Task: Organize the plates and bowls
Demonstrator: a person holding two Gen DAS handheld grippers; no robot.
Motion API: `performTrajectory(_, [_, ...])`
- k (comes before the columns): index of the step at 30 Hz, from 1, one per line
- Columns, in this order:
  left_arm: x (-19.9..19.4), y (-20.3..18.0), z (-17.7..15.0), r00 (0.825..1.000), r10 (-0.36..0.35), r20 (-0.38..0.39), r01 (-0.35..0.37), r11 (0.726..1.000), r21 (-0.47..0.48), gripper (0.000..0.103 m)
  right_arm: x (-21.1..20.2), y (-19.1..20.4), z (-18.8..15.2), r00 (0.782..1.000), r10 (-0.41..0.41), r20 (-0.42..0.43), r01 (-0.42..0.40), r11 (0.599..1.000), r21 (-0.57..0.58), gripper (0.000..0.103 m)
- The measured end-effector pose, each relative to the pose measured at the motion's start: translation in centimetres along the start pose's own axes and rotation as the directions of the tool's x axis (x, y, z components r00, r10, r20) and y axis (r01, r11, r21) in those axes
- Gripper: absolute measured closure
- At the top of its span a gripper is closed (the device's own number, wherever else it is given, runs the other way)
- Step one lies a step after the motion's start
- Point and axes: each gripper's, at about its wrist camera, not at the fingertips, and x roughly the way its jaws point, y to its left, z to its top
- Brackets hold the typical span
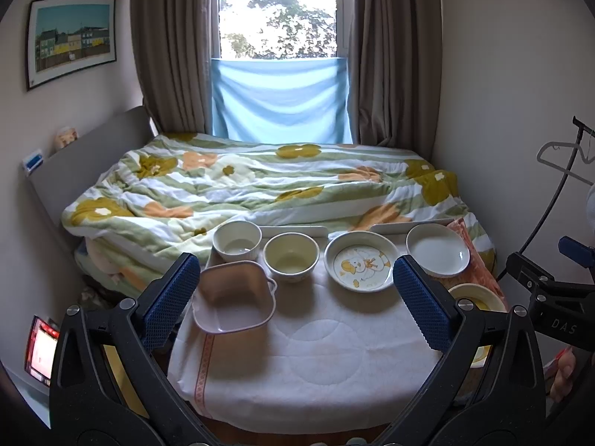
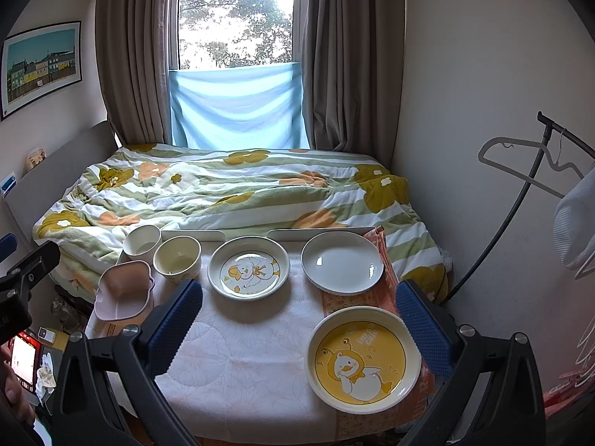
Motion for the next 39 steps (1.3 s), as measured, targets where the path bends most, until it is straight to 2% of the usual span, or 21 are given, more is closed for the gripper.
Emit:
performTrajectory(23, [-0.6, -0.2, -0.1, 1.000, 0.007, 0.023, -0.007, 1.000, -0.007, 0.000, -0.2, -0.2, -0.1, 1.000, -0.004, 0.001, 0.004, 1.000, -0.001, 0.000])
performTrajectory(39, [-1.2, -0.4, 0.2, 0.999, -0.018, 0.041, 0.018, 1.000, 0.014, 0.000, -0.2, -0.3, -0.3, 1.000, -0.003, 0.002, 0.003, 1.000, 0.001, 0.000])
